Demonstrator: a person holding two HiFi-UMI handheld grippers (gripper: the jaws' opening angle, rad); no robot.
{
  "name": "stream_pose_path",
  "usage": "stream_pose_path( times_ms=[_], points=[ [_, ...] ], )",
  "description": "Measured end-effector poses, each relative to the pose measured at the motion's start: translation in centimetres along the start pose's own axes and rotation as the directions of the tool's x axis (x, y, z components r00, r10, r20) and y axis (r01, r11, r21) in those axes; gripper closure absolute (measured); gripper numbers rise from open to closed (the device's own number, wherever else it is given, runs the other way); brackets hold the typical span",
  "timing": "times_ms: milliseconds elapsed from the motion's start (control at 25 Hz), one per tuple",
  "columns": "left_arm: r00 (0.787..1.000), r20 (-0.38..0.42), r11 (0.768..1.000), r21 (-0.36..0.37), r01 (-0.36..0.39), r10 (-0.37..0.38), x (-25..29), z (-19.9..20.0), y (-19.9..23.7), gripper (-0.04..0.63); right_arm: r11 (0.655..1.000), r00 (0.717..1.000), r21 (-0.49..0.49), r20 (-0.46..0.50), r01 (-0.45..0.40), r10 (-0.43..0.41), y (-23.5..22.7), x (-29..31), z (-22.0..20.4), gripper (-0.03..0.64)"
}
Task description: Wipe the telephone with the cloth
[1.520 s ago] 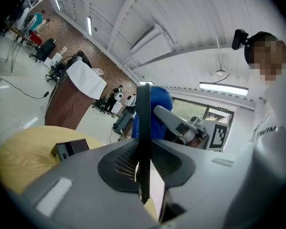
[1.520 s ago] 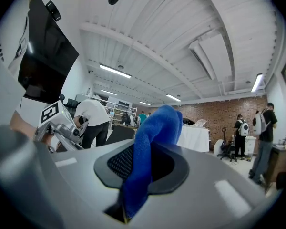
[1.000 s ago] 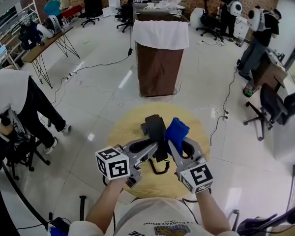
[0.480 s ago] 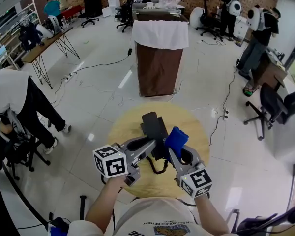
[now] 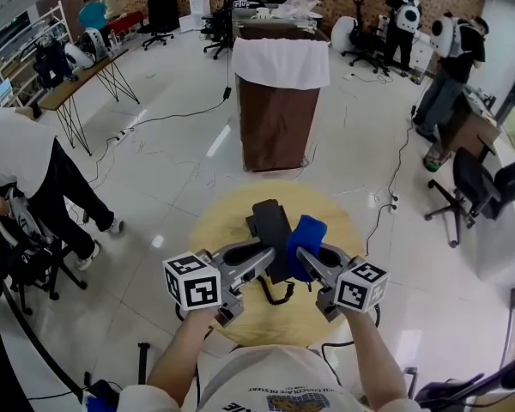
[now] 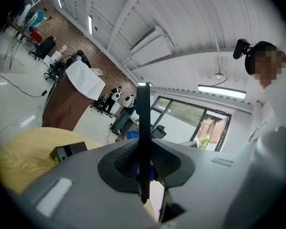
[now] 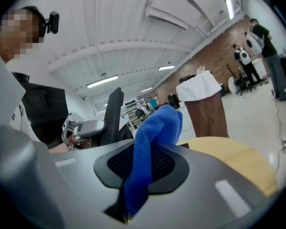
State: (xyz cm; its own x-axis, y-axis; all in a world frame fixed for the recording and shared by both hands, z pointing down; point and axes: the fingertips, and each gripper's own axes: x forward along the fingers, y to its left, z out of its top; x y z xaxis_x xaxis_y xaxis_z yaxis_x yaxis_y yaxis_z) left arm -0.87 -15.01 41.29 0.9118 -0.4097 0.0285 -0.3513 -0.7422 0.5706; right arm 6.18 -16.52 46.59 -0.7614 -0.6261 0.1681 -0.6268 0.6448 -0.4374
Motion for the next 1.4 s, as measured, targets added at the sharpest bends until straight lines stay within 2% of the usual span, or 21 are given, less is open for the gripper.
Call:
stream_pose_path(
  times_ms=[160, 440, 880, 1400],
  points=[
    [0.999, -0.016, 1.0, 0.007, 0.028, -0.028, 0.1, -0.1, -0.6, 0.535, 0.986, 0.994, 0.125, -0.011, -0.11, 0.113, 0.6, 0.9, 0.1, 0.555],
    [0.998, -0.029, 0.999, 0.005, 0.054, -0.054, 0.0, -0.4, -0.9, 0.535, 0.962, 0.977, 0.183, -0.021, -0.205, 0.212, 2.0, 1.8, -0.2, 0.555],
    [0.996, -0.053, 0.997, 0.002, 0.073, -0.073, 0.2, -1.3, -0.8, 0.535, 0.944, 0.968, 0.216, 0.039, -0.251, 0.248, 2.3, 2.4, 2.0, 0.555],
    [0.993, -0.077, 0.996, 0.004, 0.089, -0.088, 0.3, -2.5, -1.4, 0.535, 0.945, 0.956, 0.155, 0.098, -0.289, 0.276, 3.1, 3.3, 6.5, 0.555]
  ],
)
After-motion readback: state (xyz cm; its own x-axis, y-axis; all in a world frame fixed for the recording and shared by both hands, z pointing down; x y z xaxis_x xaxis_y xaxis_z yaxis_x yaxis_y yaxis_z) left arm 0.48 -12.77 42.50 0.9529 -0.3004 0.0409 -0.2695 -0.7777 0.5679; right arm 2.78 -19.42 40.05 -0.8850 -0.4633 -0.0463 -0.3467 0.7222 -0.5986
